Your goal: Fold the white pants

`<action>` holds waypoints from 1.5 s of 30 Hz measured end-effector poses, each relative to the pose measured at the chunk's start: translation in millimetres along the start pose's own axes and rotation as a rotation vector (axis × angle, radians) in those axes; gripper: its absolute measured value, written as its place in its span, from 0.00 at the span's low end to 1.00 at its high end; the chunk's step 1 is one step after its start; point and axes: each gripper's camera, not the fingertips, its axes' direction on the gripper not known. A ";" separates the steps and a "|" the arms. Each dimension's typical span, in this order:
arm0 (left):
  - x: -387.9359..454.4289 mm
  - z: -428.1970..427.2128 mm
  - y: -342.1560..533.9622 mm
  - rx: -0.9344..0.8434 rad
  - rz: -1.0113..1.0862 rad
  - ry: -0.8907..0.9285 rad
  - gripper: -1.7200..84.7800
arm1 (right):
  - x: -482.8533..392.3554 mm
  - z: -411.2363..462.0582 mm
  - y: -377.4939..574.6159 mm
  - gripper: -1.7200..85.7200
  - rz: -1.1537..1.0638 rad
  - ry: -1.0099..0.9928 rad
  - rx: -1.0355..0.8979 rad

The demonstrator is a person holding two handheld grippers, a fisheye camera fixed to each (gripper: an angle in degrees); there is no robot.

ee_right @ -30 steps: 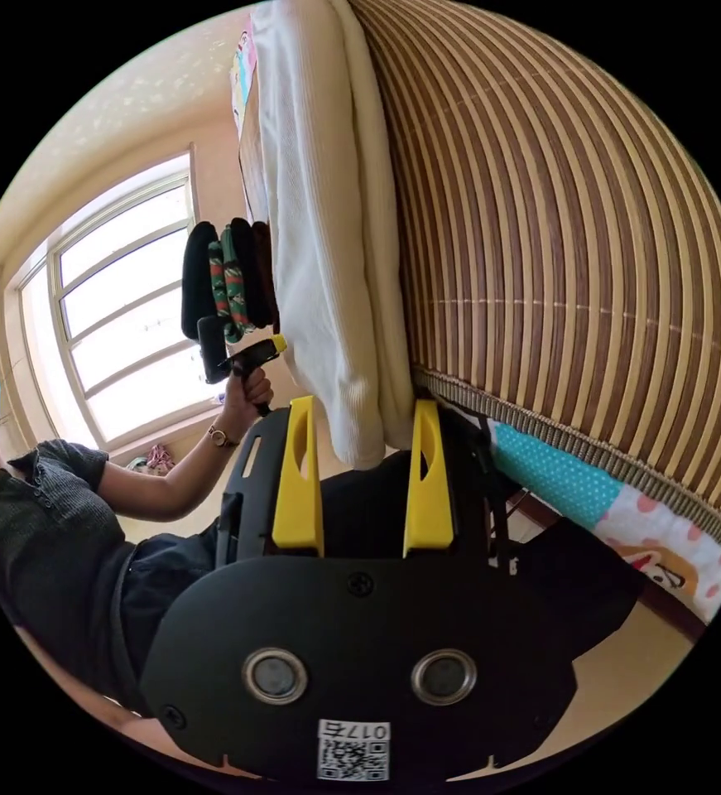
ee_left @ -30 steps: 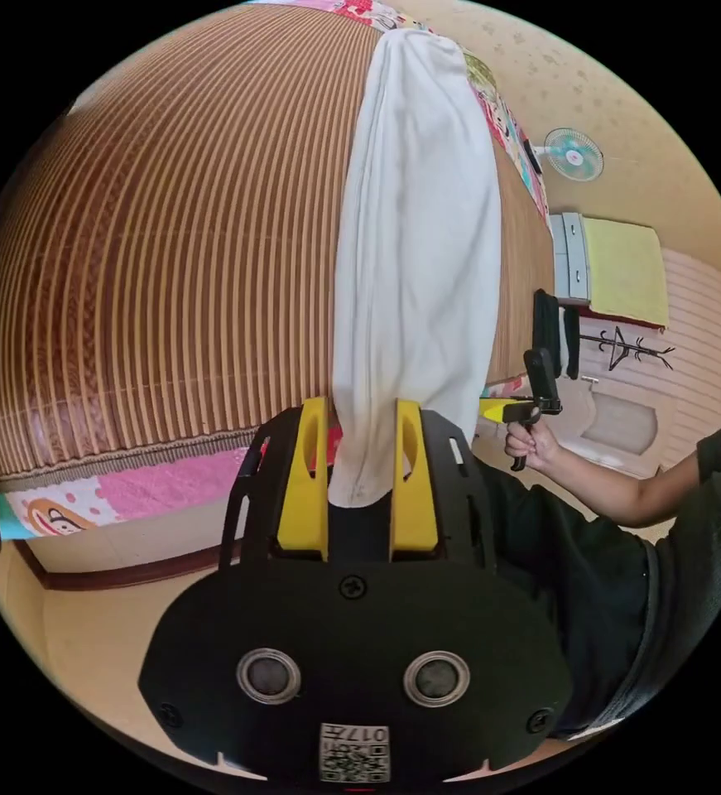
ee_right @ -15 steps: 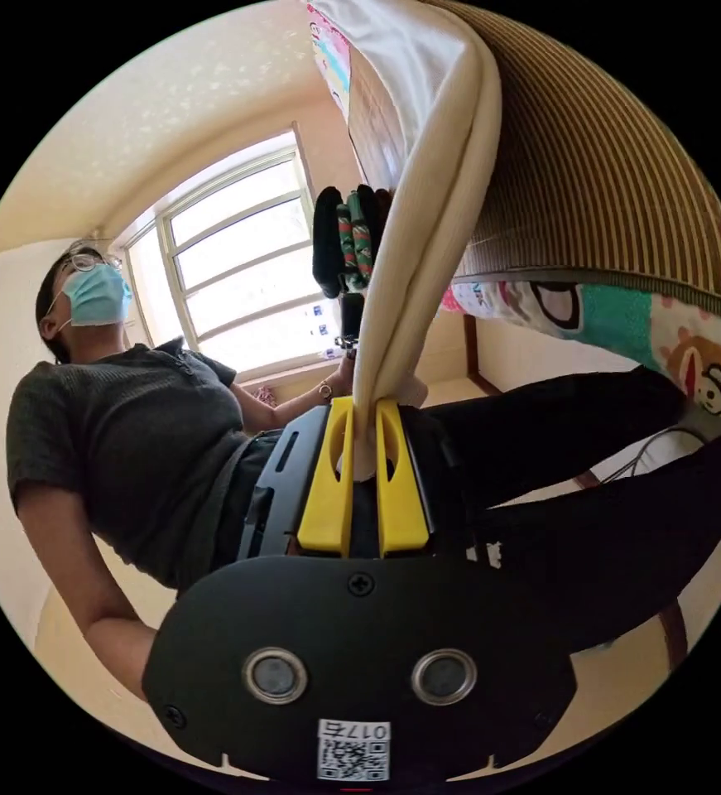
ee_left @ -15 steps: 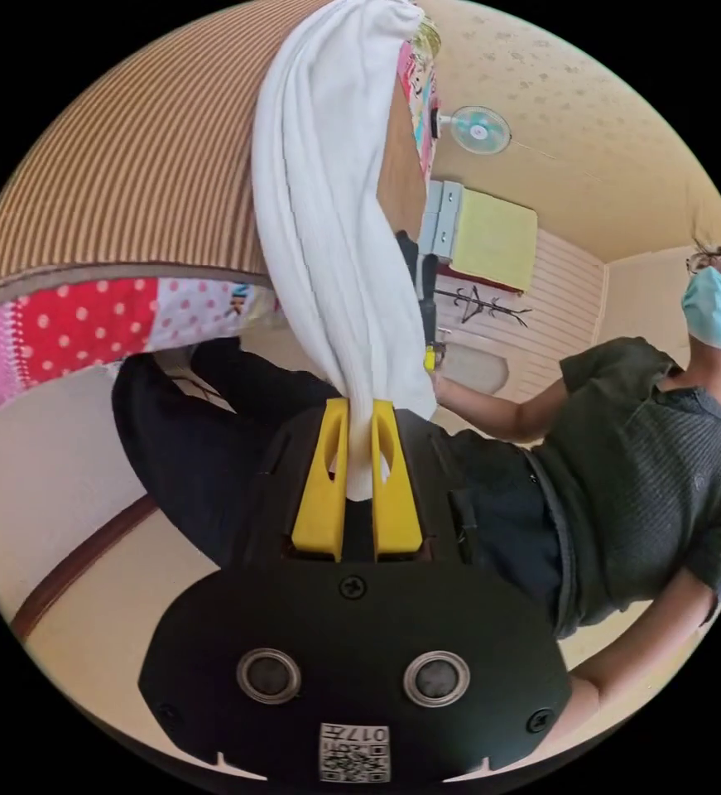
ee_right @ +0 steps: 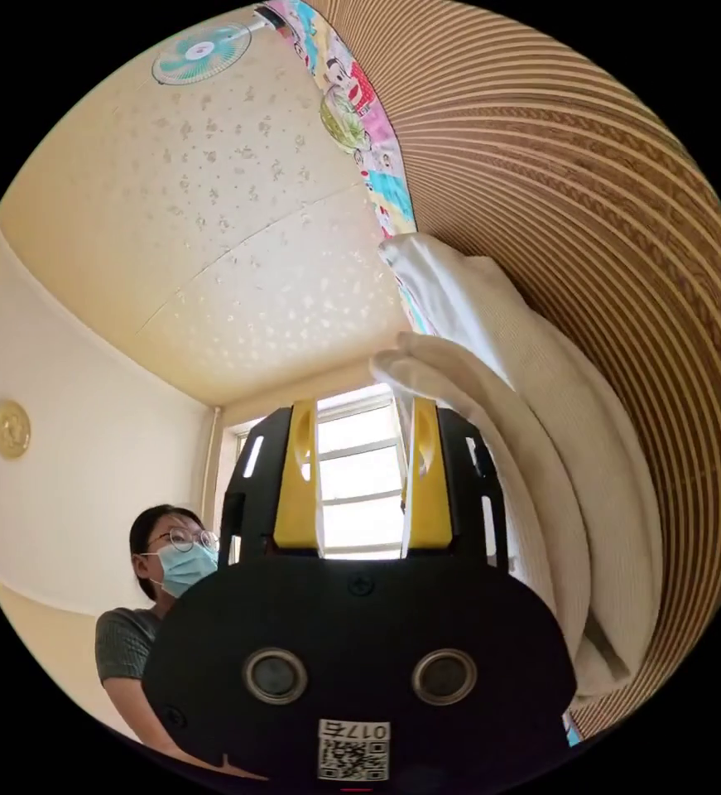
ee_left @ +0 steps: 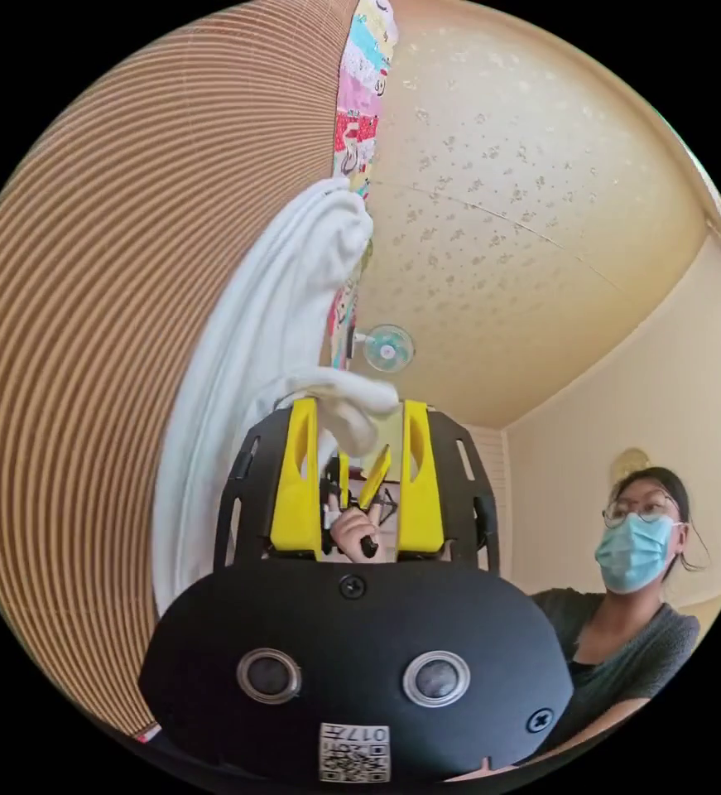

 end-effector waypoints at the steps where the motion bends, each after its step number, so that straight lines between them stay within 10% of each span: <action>1: 2.6 -3.5 -19.3 0.052 0.026 -0.080 0.18 | -3.9 3.8 -8.3 0.18 -0.025 -0.030 0.007; 4: 21.5 -17.7 -34.2 0.134 0.104 -0.206 0.19 | -47.7 20.9 -24.7 0.18 -0.227 -0.123 -0.068; 12: 22.0 -9.1 35.0 -0.151 0.189 -0.615 0.26 | -56.4 20.3 58.9 0.27 -0.315 0.918 -0.372; 19: -8.4 18.6 44.6 -0.314 0.113 -0.596 0.19 | -3.0 30.5 89.0 0.20 -0.201 0.996 -0.554; 31: 75.2 10.7 161.1 -0.988 -0.081 -0.472 0.11 | -111.0 -42.2 254.5 0.11 0.250 0.595 -0.685; 36: 99.1 -21.2 148.4 -0.752 -0.438 0.055 0.12 | -145.5 -38.7 252.0 0.11 0.471 0.210 -0.416; 45: 57.0 53.1 -56.7 -0.413 -0.428 0.024 0.15 | -63.9 58.6 54.4 0.12 0.247 0.170 -0.095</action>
